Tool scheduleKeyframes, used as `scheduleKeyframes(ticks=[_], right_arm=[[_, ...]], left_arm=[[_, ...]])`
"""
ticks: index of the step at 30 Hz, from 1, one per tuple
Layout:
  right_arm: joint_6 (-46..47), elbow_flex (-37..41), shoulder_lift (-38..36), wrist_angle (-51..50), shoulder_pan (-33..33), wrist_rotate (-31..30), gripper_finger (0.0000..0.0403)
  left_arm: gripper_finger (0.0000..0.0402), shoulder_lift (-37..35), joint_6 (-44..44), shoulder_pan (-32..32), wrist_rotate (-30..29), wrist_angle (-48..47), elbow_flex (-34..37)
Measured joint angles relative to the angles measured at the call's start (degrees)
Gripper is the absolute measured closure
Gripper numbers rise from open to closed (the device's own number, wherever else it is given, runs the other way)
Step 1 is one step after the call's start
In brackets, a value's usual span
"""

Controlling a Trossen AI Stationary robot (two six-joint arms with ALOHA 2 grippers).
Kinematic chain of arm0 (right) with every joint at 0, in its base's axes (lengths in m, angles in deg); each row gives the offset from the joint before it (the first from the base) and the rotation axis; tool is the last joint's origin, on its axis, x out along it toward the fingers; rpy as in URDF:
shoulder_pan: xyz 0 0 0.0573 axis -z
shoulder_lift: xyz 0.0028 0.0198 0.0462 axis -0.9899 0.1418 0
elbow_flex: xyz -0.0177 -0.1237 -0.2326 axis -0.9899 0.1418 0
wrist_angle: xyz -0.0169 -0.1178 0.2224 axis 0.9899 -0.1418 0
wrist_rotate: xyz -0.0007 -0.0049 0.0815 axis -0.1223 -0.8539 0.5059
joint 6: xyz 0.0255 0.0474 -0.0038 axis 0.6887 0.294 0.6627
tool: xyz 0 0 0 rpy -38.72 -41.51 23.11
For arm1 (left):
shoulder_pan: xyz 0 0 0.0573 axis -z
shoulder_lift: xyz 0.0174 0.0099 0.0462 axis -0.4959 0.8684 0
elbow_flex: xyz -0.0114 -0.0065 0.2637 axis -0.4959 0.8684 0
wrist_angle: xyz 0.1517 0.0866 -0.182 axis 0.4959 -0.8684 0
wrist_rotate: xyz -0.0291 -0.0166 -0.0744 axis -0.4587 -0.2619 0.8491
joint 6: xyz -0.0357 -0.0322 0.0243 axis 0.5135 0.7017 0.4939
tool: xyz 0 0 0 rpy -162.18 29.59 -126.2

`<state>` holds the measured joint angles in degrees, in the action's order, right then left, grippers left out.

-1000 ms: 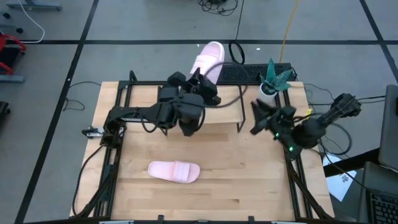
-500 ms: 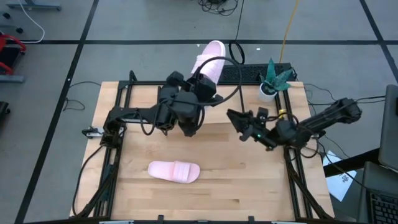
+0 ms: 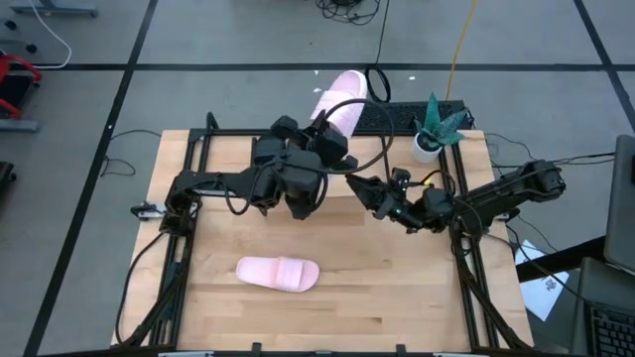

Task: Pick and place slides into the shelf
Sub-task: Put the top pink slide on the shelf

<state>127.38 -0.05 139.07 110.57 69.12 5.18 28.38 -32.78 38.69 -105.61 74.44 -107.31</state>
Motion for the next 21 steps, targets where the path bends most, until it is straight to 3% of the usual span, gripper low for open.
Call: scheduleKeyframes(ticks=[9, 21], right_arm=[[1.1, 0.0, 0.2, 1.7, 0.3, 0.5, 0.0129], [1.7, -0.1, 0.1, -0.1, 1.1, 0.2, 0.013]], left_arm=[[0.0401, 0.0, 14.0, -2.6, 7.1, -11.5, 0.0], [0.0401, 3.0, 16.0, -4.6, 11.7, -11.8, 0.0]])
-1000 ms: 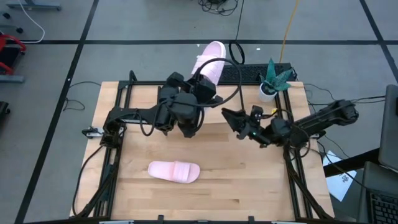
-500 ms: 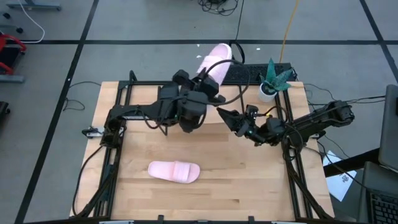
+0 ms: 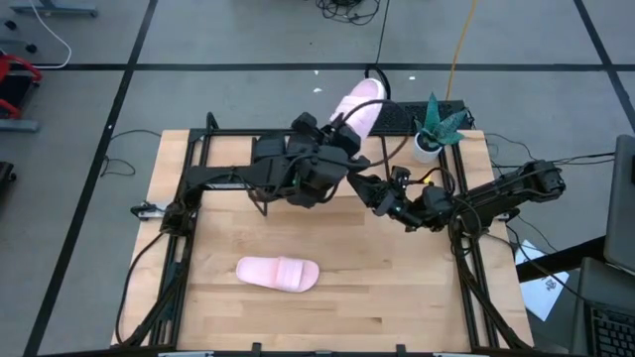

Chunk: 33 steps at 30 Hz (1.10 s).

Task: Pick and place slides into the shelf
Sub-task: Put the top pink slide on the shelf

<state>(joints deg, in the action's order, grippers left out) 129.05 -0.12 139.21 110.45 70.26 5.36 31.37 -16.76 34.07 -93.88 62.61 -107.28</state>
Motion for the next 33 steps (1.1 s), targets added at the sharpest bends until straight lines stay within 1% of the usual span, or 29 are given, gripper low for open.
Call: scheduleKeyframes(ticks=[3, 7, 10, 16, 23, 29, 33], right_arm=[[0.0, 0.0, 0.1, -0.4, 0.0, 0.0, 0.013], [0.0, 0.0, 0.0, -0.4, 0.0, -0.4, 0.013], [0.0, 0.0, 0.0, -0.6, 0.0, -1.9, 0.013], [1.4, 0.0, 0.0, -1.4, 0.4, -2.7, 0.0131], [2.2, 0.0, 0.1, -2.5, 0.5, -4.5, 0.0131], [2.1, 0.0, 0.1, -2.6, 0.7, -4.9, 0.0131], [2.2, 0.0, 0.1, -3.6, 0.8, -6.4, 0.0131]], left_arm=[[0.0401, 0.0, 0.2, -0.3, 1.2, 0.0, 0.0], [0.0401, 0.2, 0.9, -0.8, 1.2, 0.3, 0.0], [0.0401, 0.6, 0.9, -0.9, 1.7, 0.3, 0.0], [0.0401, 2.0, 0.2, -0.9, 3.0, 2.7, 0.0], [0.0401, 2.3, 0.1, -1.4, 3.0, 3.0, 0.0], [0.0401, 2.3, 0.1, -1.5, 2.6, 3.0, 0.0], [0.0401, 2.3, 0.2, -1.5, 2.6, 2.9, 0.0]])
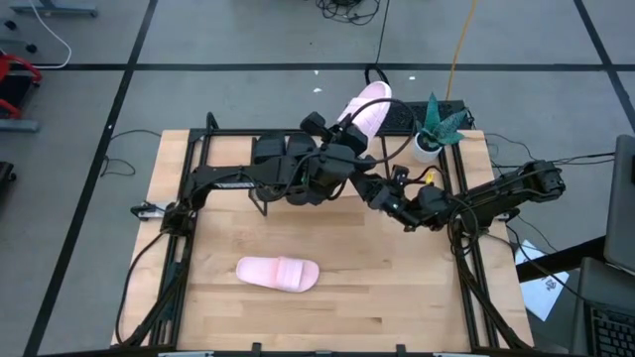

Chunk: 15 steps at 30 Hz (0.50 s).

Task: Pick and place slides into the shelf
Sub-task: Put the top pink slide on the shelf

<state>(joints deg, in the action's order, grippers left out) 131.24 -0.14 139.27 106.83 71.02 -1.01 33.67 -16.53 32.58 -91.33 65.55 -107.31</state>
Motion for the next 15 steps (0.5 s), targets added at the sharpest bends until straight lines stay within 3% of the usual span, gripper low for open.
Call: scheduleKeyframes(ticks=[8, 15], right_arm=[[0.8, 0.0, 0.0, -1.1, 0.0, -4.1, 0.0131], [2.5, 0.0, 0.0, -0.6, 0.0, -4.1, 0.0132]], left_arm=[[0.0401, 0.0, 1.4, 0.0, 0.1, 0.0, 0.0], [0.0401, 0.0, 3.0, -0.3, 1.5, -0.2, 0.0]])
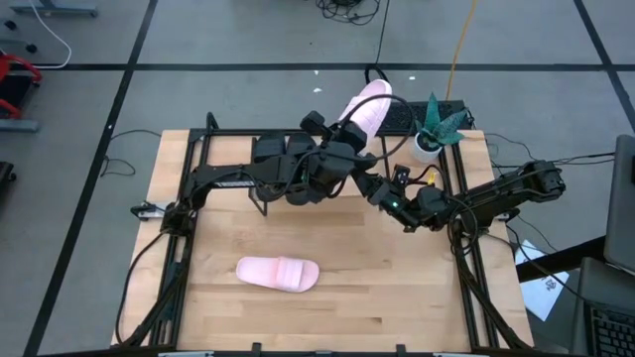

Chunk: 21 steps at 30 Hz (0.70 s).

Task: Pick and place slides into the shelf
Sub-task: Put the top pink slide on the shelf

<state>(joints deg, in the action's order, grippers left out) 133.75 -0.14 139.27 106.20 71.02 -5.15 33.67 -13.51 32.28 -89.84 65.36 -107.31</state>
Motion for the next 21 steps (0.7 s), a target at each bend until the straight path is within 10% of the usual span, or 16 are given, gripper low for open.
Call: scheduleKeyframes(ticks=[21], right_arm=[[2.8, 0.0, 0.0, 1.8, -0.5, 1.1, 0.0128]], left_arm=[[0.0401, 0.0, 3.2, 0.0, 1.4, -1.8, 0.0]])
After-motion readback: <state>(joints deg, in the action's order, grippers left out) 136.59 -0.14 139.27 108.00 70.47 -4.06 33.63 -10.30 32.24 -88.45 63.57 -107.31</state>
